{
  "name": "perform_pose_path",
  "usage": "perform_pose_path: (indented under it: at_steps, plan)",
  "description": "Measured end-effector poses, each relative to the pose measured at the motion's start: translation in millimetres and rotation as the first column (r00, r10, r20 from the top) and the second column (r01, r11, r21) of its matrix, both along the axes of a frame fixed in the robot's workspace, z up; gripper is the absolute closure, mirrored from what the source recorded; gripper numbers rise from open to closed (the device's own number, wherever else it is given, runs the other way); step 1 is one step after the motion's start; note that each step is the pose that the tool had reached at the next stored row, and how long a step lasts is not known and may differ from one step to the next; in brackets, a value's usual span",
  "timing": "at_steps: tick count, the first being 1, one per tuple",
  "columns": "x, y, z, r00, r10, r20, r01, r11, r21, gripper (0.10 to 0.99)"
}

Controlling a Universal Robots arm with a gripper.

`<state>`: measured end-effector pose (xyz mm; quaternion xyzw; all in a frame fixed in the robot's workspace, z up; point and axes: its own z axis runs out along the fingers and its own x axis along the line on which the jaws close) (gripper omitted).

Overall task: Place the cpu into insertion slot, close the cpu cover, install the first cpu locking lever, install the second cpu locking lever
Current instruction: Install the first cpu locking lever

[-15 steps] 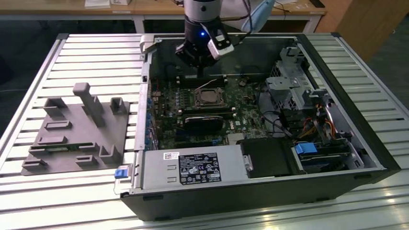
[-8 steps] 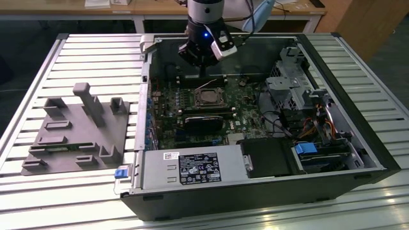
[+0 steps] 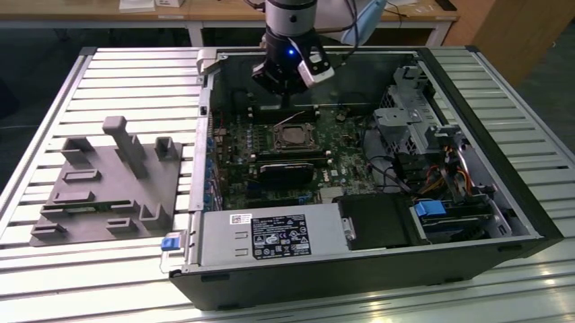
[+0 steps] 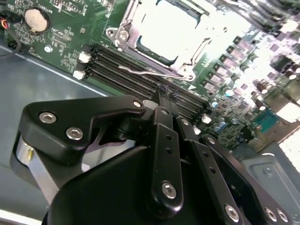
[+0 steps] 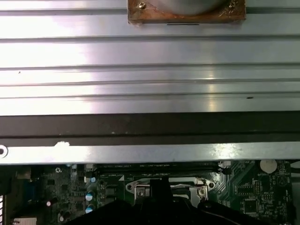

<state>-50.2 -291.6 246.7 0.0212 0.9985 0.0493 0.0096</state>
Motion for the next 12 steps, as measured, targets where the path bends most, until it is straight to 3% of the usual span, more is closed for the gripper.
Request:
perform_pose_path:
  at_steps: [2, 12]
  plan:
    - [1.3, 0.0, -2.1, 1.0, 0.0, 0.0002, 0.0, 1.0, 0.005, 0.98]
    - [6.4, 0.0, -11.1, 1.0, 0.0, 0.0, 0.0, 1.0, 0.004, 0.98]
